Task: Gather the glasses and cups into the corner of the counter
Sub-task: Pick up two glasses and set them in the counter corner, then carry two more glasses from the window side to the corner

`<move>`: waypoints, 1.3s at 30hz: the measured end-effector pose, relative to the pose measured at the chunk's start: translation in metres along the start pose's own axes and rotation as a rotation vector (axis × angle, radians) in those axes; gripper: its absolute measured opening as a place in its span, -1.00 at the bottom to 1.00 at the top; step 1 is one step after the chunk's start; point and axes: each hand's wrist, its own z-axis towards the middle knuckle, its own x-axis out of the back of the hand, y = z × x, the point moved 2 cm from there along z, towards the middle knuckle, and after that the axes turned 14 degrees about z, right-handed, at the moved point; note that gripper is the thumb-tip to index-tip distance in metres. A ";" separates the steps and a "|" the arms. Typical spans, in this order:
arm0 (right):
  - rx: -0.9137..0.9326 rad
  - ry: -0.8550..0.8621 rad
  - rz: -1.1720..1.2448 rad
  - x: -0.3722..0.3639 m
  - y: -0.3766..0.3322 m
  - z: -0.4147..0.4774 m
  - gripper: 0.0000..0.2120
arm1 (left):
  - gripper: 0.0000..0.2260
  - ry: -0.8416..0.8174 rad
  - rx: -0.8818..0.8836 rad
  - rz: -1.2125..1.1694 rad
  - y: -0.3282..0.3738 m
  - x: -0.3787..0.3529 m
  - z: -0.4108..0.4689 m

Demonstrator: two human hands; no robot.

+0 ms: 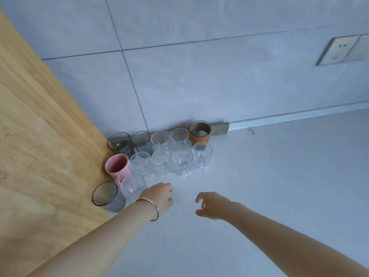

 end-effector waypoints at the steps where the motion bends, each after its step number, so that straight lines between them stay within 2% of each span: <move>1: -0.033 0.012 0.002 0.014 0.021 -0.011 -0.59 | -0.67 -0.120 -0.030 -0.022 0.025 0.002 0.004; 2: -0.064 0.028 0.005 0.027 0.043 -0.023 -0.59 | -0.66 -0.204 -0.071 -0.014 0.053 0.004 0.008; 4: -0.133 0.065 0.014 0.056 0.091 -0.052 -0.58 | -0.65 -0.261 -0.153 0.045 0.113 0.012 0.015; 14: -0.453 0.391 0.130 0.184 0.381 -0.285 -0.58 | -0.72 -0.068 -0.488 0.190 0.471 0.048 -0.008; 19: -0.597 0.512 0.149 0.221 0.495 -0.398 -0.61 | -0.72 -0.026 -0.647 0.271 0.626 0.058 -0.035; 24: -0.763 0.604 0.259 0.236 0.592 -0.468 -0.60 | -0.77 -0.010 -0.802 0.346 0.750 0.059 -0.049; 34: -0.990 0.857 0.557 0.250 0.750 -0.546 -0.65 | -0.77 -0.021 -1.098 0.509 0.980 0.040 -0.037; 39: -1.120 0.931 0.638 0.247 0.805 -0.582 -0.63 | -0.76 -0.069 -1.208 0.588 1.058 0.025 -0.043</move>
